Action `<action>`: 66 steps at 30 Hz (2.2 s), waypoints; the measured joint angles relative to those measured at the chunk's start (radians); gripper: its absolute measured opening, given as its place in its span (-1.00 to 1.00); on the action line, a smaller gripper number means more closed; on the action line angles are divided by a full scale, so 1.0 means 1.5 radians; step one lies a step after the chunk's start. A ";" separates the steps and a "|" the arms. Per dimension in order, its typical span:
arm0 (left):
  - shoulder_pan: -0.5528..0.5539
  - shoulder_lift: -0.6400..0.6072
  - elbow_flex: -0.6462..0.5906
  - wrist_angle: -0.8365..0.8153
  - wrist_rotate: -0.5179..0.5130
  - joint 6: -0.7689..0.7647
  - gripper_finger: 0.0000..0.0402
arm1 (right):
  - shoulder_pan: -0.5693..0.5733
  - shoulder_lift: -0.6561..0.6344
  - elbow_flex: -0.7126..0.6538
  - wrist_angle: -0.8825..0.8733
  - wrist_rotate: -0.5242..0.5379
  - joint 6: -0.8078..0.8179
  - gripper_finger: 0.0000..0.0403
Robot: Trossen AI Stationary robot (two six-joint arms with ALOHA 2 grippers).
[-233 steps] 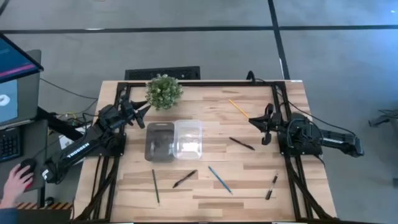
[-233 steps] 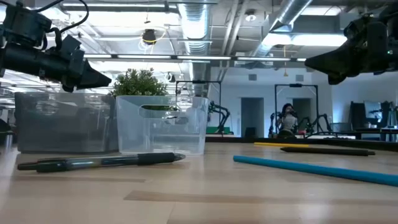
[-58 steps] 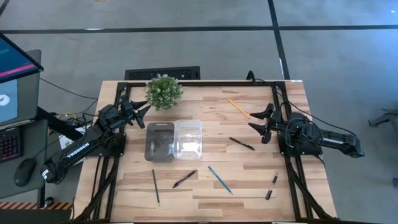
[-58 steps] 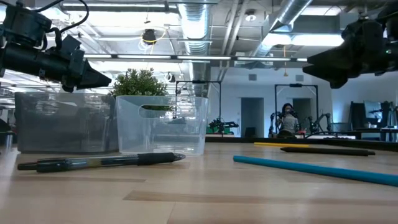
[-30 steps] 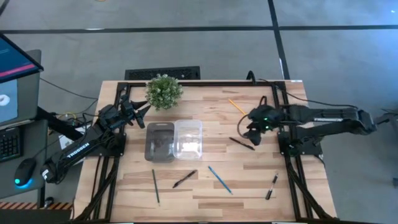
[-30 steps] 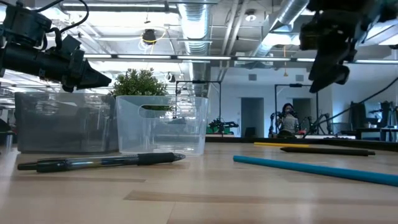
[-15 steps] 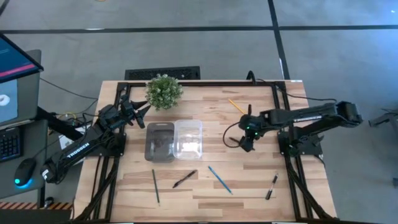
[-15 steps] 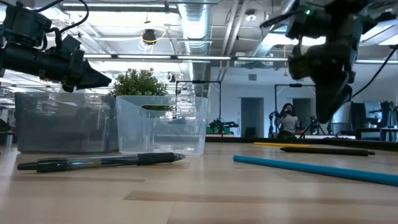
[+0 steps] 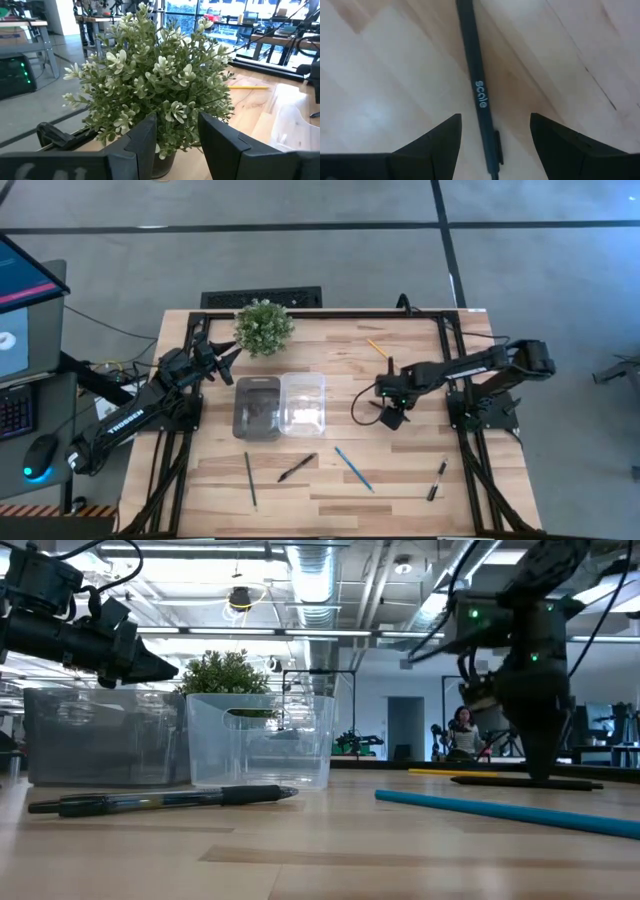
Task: Sort pens & pencils
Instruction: Put the black pen into the transparent bin
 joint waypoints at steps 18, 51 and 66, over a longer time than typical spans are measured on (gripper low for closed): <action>0.000 0.000 0.000 -0.001 -0.001 0.015 -0.33 | 0.000 0.014 0.000 0.003 0.005 -0.001 0.28; 0.000 0.000 0.000 -0.003 -0.014 0.015 -0.33 | 0.105 0.016 0.001 -0.039 0.052 -0.011 0.16; 0.000 0.000 0.000 -0.003 -0.014 0.015 -0.33 | 0.104 0.015 0.000 -0.028 0.053 -0.018 -0.37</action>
